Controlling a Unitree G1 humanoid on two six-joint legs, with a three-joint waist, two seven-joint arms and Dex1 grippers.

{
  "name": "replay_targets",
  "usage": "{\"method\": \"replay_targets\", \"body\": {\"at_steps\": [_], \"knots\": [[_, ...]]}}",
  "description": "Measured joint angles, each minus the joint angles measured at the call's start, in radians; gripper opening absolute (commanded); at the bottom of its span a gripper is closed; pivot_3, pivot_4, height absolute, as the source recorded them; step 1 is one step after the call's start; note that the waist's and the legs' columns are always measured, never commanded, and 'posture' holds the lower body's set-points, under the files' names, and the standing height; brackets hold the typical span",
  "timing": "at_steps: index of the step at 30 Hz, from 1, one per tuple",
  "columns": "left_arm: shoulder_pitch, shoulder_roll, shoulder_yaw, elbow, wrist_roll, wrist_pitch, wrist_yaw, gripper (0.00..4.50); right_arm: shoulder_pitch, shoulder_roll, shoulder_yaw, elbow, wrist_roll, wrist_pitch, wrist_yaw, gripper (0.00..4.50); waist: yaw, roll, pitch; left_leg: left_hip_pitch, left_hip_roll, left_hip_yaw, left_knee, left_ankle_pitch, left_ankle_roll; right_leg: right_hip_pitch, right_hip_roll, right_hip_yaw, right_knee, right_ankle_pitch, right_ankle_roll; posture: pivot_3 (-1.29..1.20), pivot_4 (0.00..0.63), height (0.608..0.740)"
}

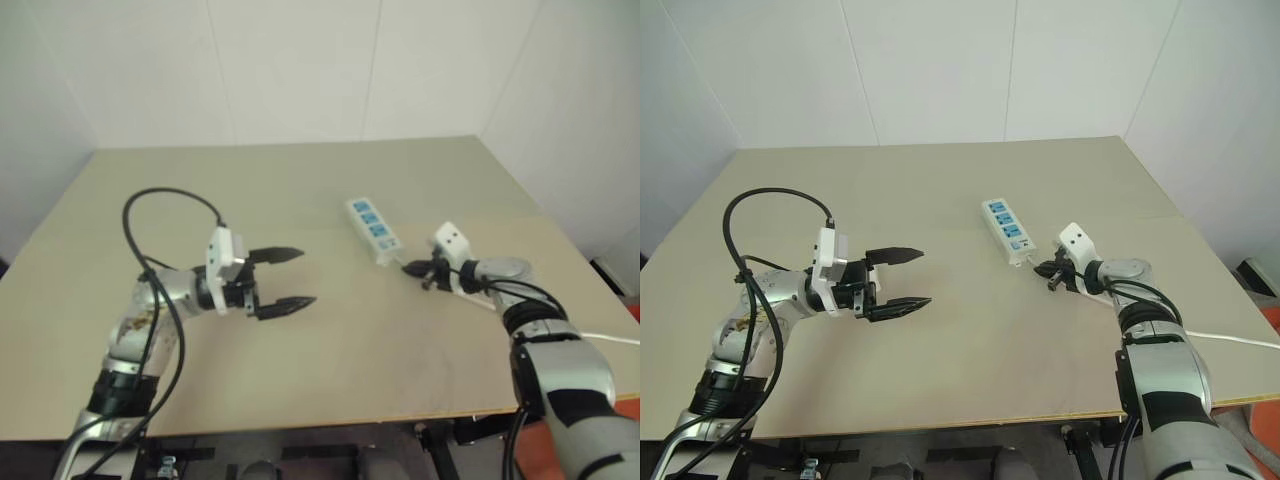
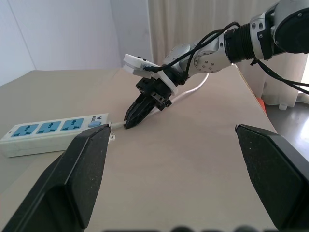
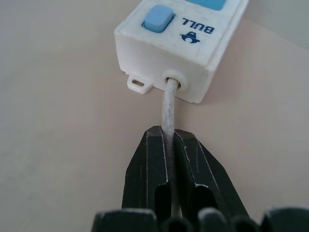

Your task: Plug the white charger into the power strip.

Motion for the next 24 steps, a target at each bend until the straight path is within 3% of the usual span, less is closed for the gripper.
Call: {"method": "replay_targets", "body": {"at_steps": [7, 17, 24], "knots": [[-0.012, 0.009, -0.017, 0.027, 0.015, -0.007, -0.031, 4.5, 0.265, -0.094, 0.002, -0.38, 0.079, -0.032, 0.287, 0.04, 0.009, 0.0, 0.0, -0.001, 0.0, 0.0, 0.0, 0.0, 0.0, 0.0, -0.001, -0.001, -0.001, 0.0, 0.0, 0.0, 0.15, 0.74], [-0.054, -0.009, -0.034, 0.091, 0.036, -0.032, -0.065, 4.5, 0.425, -0.195, -0.008, -0.605, 0.11, 0.035, 0.263, 0.04, 0.007, 0.0, 0.0, 0.002, 0.0, 0.0, 0.0, 0.0, 0.0, 0.002, 0.0, 0.0, 0.0, 0.0, 0.0, 0.0, 0.15, 0.74], [-0.082, -0.021, -0.043, 0.125, 0.049, -0.066, -0.078, 4.5, 0.449, -0.192, -0.009, -0.653, 0.141, 0.063, 0.229, 2.25, 0.013, 0.0, 0.0, 0.002, 0.0, 0.0, 0.0, 0.0, 0.0, 0.003, 0.0, -0.001, -0.001, 0.0, 0.0, 0.0, 0.15, 0.74]]}}
